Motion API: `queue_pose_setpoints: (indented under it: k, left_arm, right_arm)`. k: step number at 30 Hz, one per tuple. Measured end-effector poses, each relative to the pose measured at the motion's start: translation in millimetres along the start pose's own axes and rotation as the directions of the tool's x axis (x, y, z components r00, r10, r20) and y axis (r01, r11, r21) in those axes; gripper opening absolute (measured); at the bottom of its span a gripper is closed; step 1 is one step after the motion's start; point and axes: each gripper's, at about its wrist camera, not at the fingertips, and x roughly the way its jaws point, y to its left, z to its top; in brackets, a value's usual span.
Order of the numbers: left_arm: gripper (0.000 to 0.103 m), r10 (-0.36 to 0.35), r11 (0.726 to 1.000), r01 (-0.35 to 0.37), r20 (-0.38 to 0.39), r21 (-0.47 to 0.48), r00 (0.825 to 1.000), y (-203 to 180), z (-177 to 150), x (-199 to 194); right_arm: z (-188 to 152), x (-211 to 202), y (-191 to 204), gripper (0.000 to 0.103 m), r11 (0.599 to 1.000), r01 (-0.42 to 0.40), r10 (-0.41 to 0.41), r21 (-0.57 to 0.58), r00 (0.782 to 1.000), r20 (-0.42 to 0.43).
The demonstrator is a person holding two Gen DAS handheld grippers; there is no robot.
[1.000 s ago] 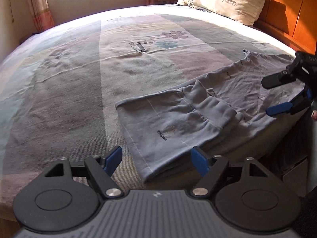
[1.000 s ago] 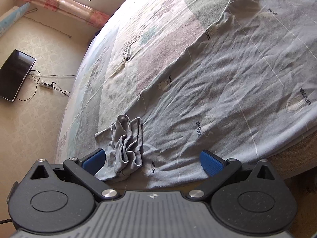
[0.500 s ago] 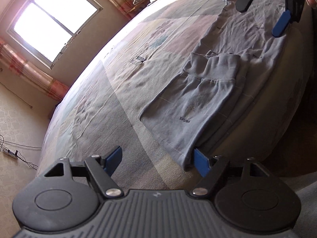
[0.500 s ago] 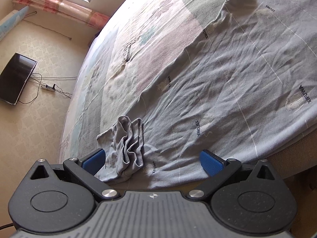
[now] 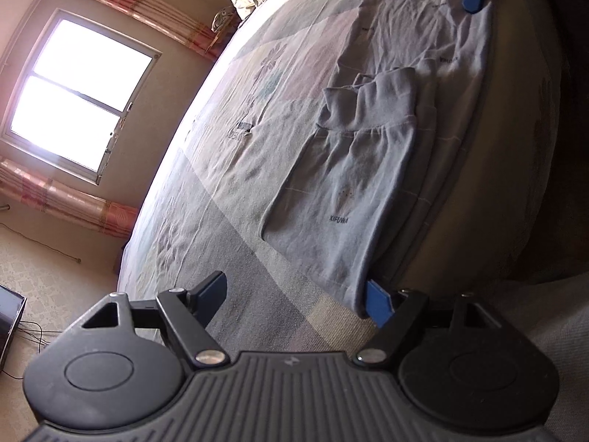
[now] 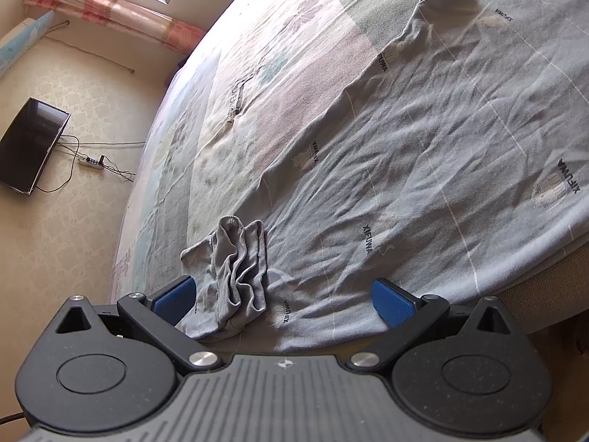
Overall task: Fold clothes
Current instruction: 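Press the folded sweatpants leg flat with the open left gripper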
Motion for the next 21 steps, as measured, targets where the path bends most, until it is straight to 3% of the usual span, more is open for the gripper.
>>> queue_pose_setpoints:
  k: [7, 10, 16, 21]
  left_arm:
    - [0.080, -0.002, 1.000, 0.002, -0.044, 0.001, 0.999, 4.3, -6.4, -5.4]
    - [0.080, -0.043, 0.995, 0.043, 0.002, -0.090, 0.999, 18.7, 1.7, -9.9]
    - [0.080, -0.144, 0.958, 0.178, 0.159, -0.227, 0.977, 34.2, 29.6, 8.5]
    - [0.080, -0.248, 0.912, 0.273, 0.120, -0.307, 0.961, 22.8, 39.8, 40.1]
  right_arm:
    - [0.2, 0.9, -0.9, 0.103, 1.000, -0.005, 0.005, 0.001, 1.000, 0.003]
    - [-0.1, 1.2, -1.1, 0.103, 1.000, -0.008, 0.008, -0.001, 1.000, 0.006]
    - [-3.2, -0.8, -0.6, 0.103, 1.000, -0.011, 0.011, -0.019, 1.000, 0.014]
    - [-5.2, -0.6, 1.6, 0.103, 0.999, -0.006, 0.007, -0.045, 1.000, 0.017]
